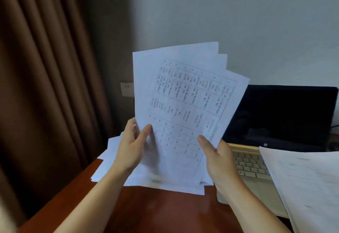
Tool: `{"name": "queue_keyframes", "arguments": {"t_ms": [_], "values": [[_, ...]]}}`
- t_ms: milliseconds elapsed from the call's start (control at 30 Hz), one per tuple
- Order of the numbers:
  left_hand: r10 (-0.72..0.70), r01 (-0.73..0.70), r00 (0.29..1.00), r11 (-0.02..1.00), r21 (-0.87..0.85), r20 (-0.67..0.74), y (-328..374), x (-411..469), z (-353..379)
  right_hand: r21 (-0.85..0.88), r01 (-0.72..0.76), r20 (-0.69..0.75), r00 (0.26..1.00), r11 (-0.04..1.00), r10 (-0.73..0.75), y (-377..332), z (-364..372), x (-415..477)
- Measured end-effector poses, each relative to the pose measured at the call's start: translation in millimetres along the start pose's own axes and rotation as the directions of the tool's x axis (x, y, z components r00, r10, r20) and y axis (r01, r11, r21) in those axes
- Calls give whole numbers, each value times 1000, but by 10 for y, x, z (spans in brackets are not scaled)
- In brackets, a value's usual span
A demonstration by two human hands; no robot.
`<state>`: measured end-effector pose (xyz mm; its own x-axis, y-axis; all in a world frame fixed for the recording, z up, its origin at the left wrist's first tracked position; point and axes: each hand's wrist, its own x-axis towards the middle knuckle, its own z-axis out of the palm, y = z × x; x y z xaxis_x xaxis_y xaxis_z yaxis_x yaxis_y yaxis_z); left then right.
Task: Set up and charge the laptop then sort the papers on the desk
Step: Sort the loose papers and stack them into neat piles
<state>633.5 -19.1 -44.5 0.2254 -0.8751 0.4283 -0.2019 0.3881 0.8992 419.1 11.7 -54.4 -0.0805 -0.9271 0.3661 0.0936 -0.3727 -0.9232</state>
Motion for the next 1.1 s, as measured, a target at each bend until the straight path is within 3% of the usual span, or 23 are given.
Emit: {"name": "queue_keyframes", "arguments": {"t_ms": [167,367,533,767,1100], "values": [[56,-55,997,998,33,-47,-88,-8,120,-2,25,-116,993,1000,-25,-5,-71,70],[12,-10,1000,996,86,-20,-371,-152,174,-120,-43,-132,991,992,27,98,-99,99],[147,-136,988,971,196,-45,-246,-218,147,-131,26,-92,995,991,-39,80,-57,51],[147,-142,989,982,121,-31,-201,-240,57,-188,86,-168,979,978,-118,81,-39,14],[247,-246,969,963,111,0,-165,-242,67,-249,104,-67,990,963,-125,108,-26,-20]]}}
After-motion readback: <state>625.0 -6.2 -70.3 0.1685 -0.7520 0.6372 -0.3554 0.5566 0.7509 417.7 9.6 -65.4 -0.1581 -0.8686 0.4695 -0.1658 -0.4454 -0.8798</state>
